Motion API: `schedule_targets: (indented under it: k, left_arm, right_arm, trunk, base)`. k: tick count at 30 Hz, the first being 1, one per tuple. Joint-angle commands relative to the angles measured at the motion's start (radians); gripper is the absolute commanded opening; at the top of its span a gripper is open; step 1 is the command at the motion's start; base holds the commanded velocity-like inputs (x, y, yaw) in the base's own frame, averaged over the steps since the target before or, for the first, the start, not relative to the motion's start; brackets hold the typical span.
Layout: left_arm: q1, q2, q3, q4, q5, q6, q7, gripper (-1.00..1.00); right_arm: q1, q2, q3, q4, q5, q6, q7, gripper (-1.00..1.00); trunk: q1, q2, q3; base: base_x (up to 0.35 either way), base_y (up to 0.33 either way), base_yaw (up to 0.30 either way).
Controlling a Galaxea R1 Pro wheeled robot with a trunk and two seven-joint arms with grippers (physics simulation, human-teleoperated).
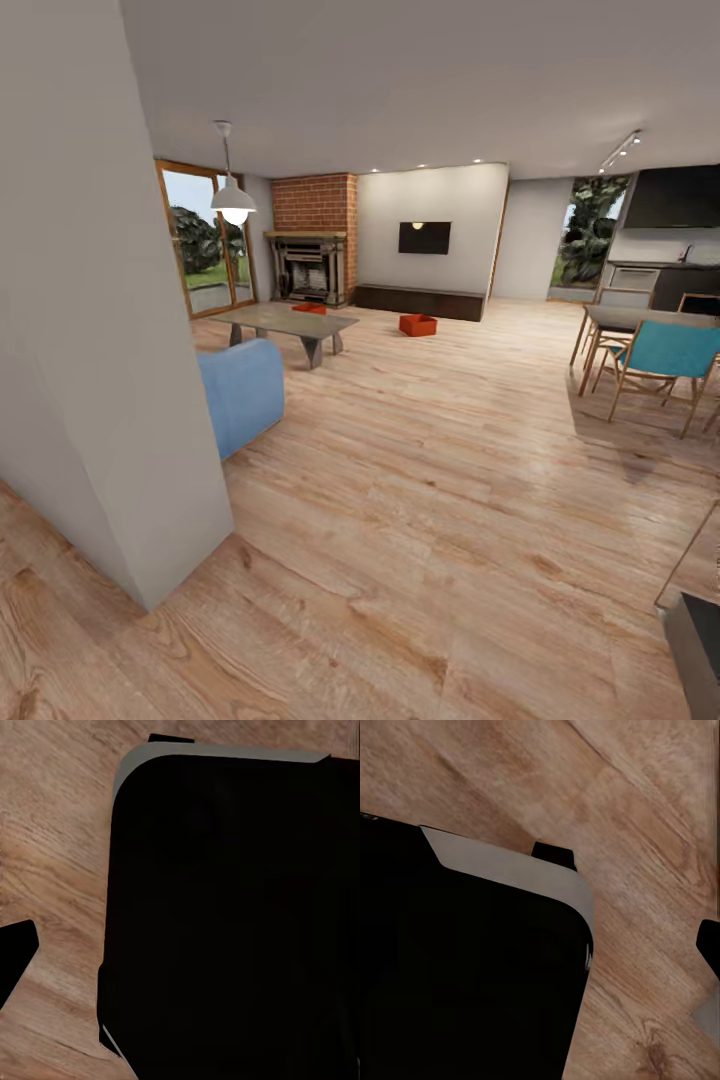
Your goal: Move the two storage containers from the living room to the garage. In the garage, place one container on the floor and stack the other container on top of it (either order is fine).
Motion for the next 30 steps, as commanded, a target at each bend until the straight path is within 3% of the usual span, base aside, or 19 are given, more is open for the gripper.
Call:
schedule_targets:
  k: [1,25,30]
  left_arm:
    - [0.0,0.0,0.0,0.001,0.01,-0.003,-0.001,1.0]
    - [0.0,0.002,0.0,0.001,0.01,-0.003,-0.001,1.0]
    - [0.0,0.002,0.0,0.001,0.01,-0.003,-0.001,1.0]
  right_arm:
    - [-0.001,0.001,0.008,0.002,-0.008,-0.004,-0.002,1.0]
    - [-0.001,0.001,0.008,0.002,-0.008,-0.004,-0.002,1.0]
    - [-0.001,0.001,0.008,0.002,-0.01,-0.004,-0.002,1.0]
  trunk:
    - [0.001,0.0,-0.001]
    - [0.001,0.0,-0.001]
    - [0.001,0.0,-0.001]
  base:
    - [0.322,0.0,-0.247]
    - [0.322,0.0,-0.246]
    - [0.322,0.0,-0.069]
